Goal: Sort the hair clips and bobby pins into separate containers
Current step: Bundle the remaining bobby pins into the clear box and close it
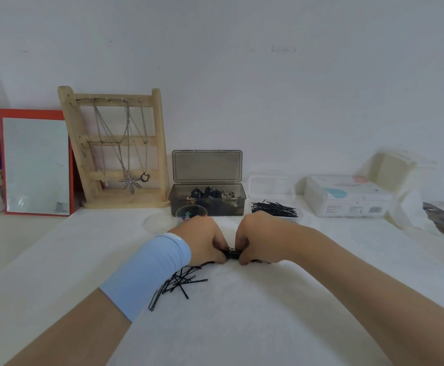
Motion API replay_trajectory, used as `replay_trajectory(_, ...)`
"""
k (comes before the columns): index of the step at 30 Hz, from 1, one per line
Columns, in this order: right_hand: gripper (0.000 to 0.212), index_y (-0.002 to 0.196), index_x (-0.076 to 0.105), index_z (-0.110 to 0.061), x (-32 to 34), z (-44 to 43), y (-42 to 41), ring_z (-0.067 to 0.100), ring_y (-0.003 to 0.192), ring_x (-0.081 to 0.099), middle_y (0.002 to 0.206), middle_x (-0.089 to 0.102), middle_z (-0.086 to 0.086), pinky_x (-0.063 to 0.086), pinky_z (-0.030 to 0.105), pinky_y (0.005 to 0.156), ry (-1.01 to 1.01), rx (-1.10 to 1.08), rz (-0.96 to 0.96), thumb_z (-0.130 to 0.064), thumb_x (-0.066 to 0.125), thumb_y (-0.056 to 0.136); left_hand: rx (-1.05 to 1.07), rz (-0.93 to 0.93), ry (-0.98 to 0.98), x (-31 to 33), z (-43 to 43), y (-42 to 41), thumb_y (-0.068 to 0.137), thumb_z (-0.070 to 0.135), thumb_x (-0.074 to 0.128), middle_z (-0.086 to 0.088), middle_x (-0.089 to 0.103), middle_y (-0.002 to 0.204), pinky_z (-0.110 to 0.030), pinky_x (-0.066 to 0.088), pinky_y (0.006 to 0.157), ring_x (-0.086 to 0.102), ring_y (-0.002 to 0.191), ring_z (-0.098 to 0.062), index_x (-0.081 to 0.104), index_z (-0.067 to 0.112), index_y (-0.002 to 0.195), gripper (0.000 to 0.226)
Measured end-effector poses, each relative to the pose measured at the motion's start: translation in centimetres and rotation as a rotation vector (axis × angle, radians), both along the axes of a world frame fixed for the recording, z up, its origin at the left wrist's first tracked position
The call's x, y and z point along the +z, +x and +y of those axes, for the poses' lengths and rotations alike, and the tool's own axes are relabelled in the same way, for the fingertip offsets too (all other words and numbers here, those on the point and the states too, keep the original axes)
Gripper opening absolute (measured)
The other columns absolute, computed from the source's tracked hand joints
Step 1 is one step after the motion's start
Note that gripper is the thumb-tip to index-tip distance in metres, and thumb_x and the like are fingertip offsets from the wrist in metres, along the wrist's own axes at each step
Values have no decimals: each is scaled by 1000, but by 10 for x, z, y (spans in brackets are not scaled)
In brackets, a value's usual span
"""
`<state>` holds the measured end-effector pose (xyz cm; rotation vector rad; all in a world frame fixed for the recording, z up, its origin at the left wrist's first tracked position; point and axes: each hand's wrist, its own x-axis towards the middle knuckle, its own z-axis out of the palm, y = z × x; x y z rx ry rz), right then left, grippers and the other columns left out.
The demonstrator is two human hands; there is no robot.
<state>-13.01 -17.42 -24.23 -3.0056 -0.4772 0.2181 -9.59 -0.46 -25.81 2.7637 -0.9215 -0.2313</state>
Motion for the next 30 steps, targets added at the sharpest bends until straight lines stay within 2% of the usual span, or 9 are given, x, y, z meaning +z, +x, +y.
replay_trajectory(2, 14, 86, 77, -16, 1, 0, -2, 14, 52, 59, 74, 73, 6, 29, 7, 34, -9, 7, -6, -28, 74, 81, 5, -6, -38, 1, -2, -3, 83, 29, 71, 10, 73, 84, -22, 53, 73, 64, 77, -14, 79, 29, 98, 17)
replay_trajectory(5, 19, 73, 69, -10, 1, 2, -3, 18, 52, 47, 60, 60, 6, 30, 12, 35, -78, 51, -44, -27, 71, 82, 16, -17, -70, 0, -2, -4, 82, 29, 72, 9, 75, 92, -27, 56, 80, 67, 83, -14, 78, 30, 99, 18)
replay_trajectory(7, 20, 68, 65, -13, 1, 4, -4, 21, 57, 47, 55, 52, 4, 26, 18, 37, -111, 63, -70, -25, 70, 83, 20, -7, -105, -1, -1, -3, 82, 32, 73, 12, 74, 92, -19, 53, 74, 65, 81, -9, 77, 31, 102, 20)
replay_trajectory(10, 16, 78, 72, -9, 3, 0, -5, 22, 60, 53, 66, 65, 10, 38, 24, 49, -71, 53, -48, -22, 66, 84, 40, -15, -99, -3, 1, -1, 79, 41, 75, 16, 68, 87, -9, 41, 59, 59, 73, 2, 76, 32, 103, 26)
replay_trajectory(15, 15, 74, 69, -9, 4, -9, 0, 16, 53, 48, 62, 61, 6, 38, 25, 50, 22, 51, -33, -18, 65, 85, 44, -51, -66, 0, -1, 0, 85, 41, 69, 1, 71, 80, -24, 52, 65, 64, 76, -16, 77, 23, 90, 20)
replay_trajectory(20, 11, 71, 73, -22, 17, -23, 2, 15, 57, 62, 65, 70, 1, 48, 23, 50, 166, 3, 21, -18, 67, 80, 59, -20, -244, 6, -2, 0, 85, 40, 71, 9, 69, 79, -27, 52, 70, 64, 75, -11, 73, 30, 87, 11)
replay_trajectory(24, 35, 53, 65, -39, 43, -50, 8, 9, 48, 48, 48, 54, -9, 39, 19, 49, 187, -86, -106, -16, 65, 79, 87, -43, -452, 20, -15, 11, 86, 39, 70, 17, 65, 91, -19, 45, 73, 59, 80, 1, 63, 34, 112, 28)
replay_trajectory(27, 17, 73, 75, -23, 56, -77, 20, 17, 58, 52, 60, 59, 0, 43, 23, 55, 214, -213, -202, -11, 66, 80, 99, -69, -485, 33, -32, 28, 92, 32, 62, 15, 64, 100, -21, 42, 79, 58, 86, -2, 59, 29, 124, 32)
replay_trajectory(30, 15, 72, 72, -16, 58, -91, 34, 20, 59, 52, 59, 57, 2, 44, 26, 58, 163, -254, -191, -7, 64, 81, 82, -68, -418, 38, -49, 43, 96, 25, 55, 11, 65, 110, -22, 42, 87, 59, 96, -7, 57, 27, 129, 32)
